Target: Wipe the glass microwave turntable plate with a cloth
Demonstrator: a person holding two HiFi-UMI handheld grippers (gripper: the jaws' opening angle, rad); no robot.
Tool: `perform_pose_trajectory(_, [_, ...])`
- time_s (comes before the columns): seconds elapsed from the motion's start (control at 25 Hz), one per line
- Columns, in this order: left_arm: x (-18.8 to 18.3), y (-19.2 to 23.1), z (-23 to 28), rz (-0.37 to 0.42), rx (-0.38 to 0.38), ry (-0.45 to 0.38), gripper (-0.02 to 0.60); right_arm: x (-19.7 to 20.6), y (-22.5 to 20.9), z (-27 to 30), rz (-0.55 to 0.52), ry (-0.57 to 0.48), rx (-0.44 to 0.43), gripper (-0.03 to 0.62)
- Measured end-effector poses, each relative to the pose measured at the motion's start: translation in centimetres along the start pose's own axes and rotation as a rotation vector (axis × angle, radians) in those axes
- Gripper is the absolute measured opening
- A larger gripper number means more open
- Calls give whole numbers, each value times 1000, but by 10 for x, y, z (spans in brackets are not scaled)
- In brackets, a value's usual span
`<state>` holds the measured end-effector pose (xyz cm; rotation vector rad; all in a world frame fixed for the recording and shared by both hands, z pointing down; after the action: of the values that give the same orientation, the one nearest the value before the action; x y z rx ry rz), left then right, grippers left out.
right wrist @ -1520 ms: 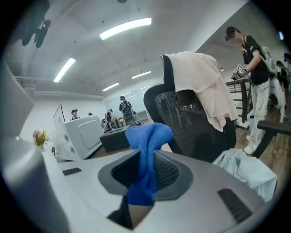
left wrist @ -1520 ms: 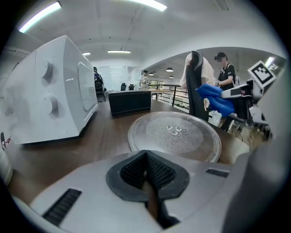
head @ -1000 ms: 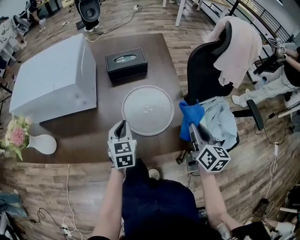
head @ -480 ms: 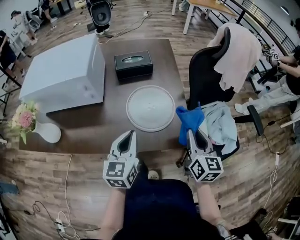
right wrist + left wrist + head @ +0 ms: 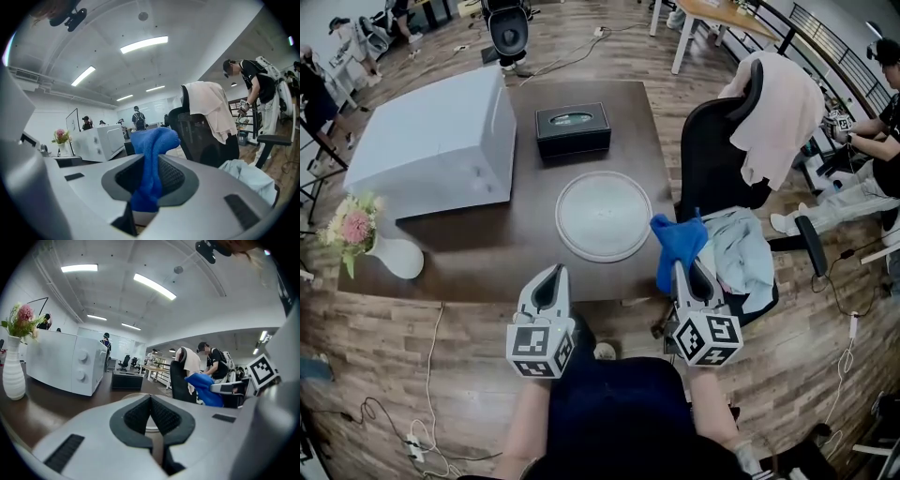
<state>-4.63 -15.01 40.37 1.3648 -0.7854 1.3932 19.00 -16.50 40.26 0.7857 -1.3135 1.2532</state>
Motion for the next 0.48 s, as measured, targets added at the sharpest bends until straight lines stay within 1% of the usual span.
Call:
perform_pose_trajectory(0.08, [2, 0, -1, 13, -4, 2, 3, 2, -2, -2, 5, 4, 8, 74])
perform_pose_trajectory(0.24, [5, 0, -3, 2, -9, 4, 3, 4, -3, -3, 5, 7, 10, 74])
perform_pose_trajectory(0.48, [8, -1, -7, 12, -17, 13, 3, 8, -2, -2, 1, 20, 7, 74])
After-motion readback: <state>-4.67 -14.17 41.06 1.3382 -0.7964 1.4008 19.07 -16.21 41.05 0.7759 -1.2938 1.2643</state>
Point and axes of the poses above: the fingertips, and each gripper's own axes: z forward along the fingers, y to its left, x out of its underside, the point moved 1 cm from there along -z, backward along the fingers, and after that the axes turned 7 degrees about -y, right-handed, at the moved point
